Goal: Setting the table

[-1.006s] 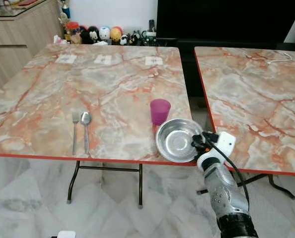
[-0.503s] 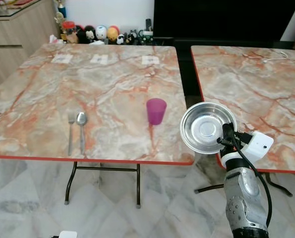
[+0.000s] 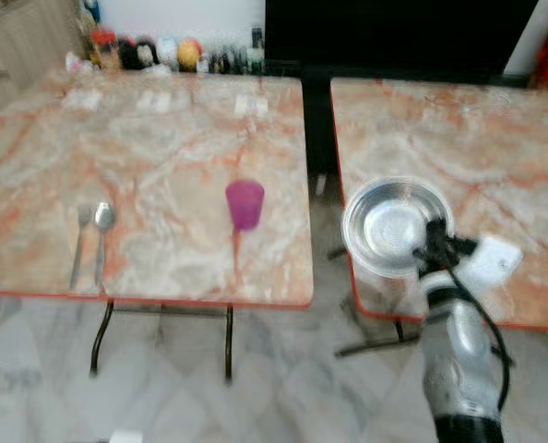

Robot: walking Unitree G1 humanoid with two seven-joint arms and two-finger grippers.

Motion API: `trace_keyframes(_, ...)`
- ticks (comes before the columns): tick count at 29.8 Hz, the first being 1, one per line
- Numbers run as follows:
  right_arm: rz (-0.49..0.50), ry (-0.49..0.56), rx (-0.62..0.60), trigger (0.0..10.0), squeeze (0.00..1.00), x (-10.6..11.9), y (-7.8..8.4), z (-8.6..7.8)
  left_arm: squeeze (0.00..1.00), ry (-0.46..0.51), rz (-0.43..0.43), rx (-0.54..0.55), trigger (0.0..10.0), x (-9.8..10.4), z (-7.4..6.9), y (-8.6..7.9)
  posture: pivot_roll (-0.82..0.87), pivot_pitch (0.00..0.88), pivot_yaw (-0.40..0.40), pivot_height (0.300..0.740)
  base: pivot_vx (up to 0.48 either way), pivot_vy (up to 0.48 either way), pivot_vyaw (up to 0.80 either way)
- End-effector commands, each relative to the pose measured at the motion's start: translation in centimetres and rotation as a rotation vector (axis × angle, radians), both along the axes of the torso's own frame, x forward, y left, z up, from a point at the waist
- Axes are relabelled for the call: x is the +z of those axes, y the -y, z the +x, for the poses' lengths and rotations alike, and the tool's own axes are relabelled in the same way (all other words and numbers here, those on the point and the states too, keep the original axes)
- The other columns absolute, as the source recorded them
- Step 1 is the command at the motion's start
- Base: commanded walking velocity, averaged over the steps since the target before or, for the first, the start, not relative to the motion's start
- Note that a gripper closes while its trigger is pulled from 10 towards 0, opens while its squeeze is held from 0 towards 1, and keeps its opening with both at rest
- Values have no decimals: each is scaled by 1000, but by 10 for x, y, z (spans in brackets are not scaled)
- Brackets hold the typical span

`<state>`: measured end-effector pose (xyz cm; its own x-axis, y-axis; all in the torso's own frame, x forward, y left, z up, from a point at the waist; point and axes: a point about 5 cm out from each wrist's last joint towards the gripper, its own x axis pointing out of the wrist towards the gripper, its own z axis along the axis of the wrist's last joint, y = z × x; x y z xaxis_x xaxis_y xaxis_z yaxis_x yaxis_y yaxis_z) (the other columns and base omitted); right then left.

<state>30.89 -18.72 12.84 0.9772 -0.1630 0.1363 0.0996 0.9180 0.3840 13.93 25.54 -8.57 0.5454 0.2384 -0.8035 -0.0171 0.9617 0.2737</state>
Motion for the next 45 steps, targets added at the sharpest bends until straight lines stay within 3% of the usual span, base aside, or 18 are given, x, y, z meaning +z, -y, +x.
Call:
trace_keyframes(1,-7,25,-49,10000,0,5,13,-1,0,-21,-11,7,10000,-3,-5,4,-86,31,-4,740,0,-472,0)
trace_keyframes(26,13,38,-83,10000,0,7,13,0,0,-15,2,3,10000,-1,0,2,-92,29,13,740,0,-450,-203)
trace_keyframes(45,-15,7,-23,10000,0,4,2,7,0,-10,3,24,10000,0,1,-2,-90,29,19,740,0,0,0)
